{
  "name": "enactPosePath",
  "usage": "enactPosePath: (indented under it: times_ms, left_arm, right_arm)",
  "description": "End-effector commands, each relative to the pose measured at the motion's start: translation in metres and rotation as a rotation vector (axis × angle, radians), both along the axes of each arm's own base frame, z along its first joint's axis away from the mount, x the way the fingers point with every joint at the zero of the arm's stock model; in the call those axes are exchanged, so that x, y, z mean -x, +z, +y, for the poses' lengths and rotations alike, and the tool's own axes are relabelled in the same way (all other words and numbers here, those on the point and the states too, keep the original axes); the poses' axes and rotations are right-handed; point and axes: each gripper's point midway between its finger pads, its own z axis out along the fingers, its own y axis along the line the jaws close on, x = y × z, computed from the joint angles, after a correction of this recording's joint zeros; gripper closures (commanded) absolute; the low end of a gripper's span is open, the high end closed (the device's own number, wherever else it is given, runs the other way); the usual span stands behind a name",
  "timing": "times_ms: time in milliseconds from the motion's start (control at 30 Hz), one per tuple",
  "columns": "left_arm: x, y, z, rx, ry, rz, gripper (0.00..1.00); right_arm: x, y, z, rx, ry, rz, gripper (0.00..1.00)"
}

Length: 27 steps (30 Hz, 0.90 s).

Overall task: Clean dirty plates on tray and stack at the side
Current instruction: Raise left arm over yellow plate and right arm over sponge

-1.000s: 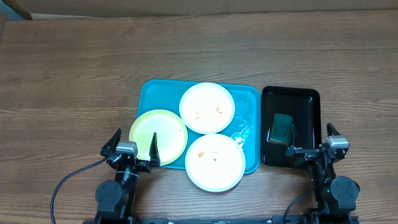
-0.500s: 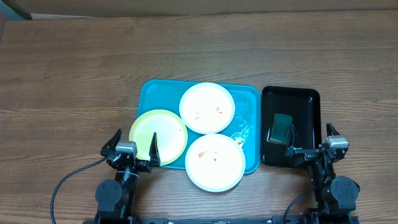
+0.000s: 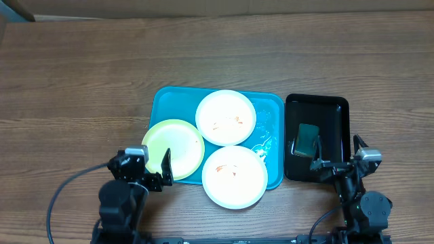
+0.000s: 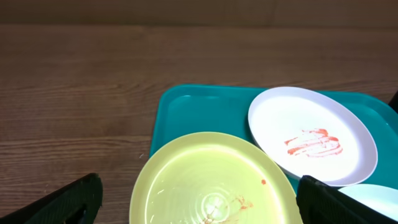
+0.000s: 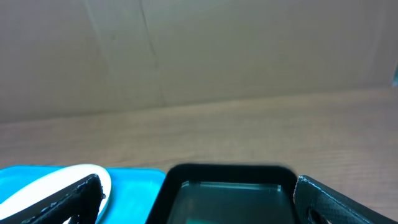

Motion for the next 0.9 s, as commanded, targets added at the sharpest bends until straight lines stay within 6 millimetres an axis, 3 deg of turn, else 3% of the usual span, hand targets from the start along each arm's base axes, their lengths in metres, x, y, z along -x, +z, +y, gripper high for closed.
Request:
enactPosePath:
  times_ms: [0, 133, 467, 667, 867]
  left_arm:
    - [-0.006, 0.019, -0.003, 0.01, -0.008, 0.032, 0.0]
    - [-0.014, 0.024, -0.003, -0.006, -0.01, 0.138, 0.0]
    - [-0.02, 0.026, -0.003, -0.142, -0.089, 0.496, 0.0]
    - [-0.016, 0.009, 0.007, -0.169, -0.104, 0.815, 0.0]
    - [-0.03, -0.014, 0.011, -0.05, 0.009, 0.946, 0.0]
  right_arm:
    - [0.002, 0.017, -0.001, -0.088, -0.012, 0.018, 0.0]
    - [0.002, 0.015, -0.002, -0.117, -0.022, 0.127, 0.0]
    - [-0.009, 0.038, 0.006, -0.175, -0.014, 0.443, 0.0]
    - [-0.021, 0.037, 0.007, -0.174, -0.025, 0.666, 0.0]
    - [-0.032, 0.04, 0.012, -0.185, -0.008, 0.749, 0.0]
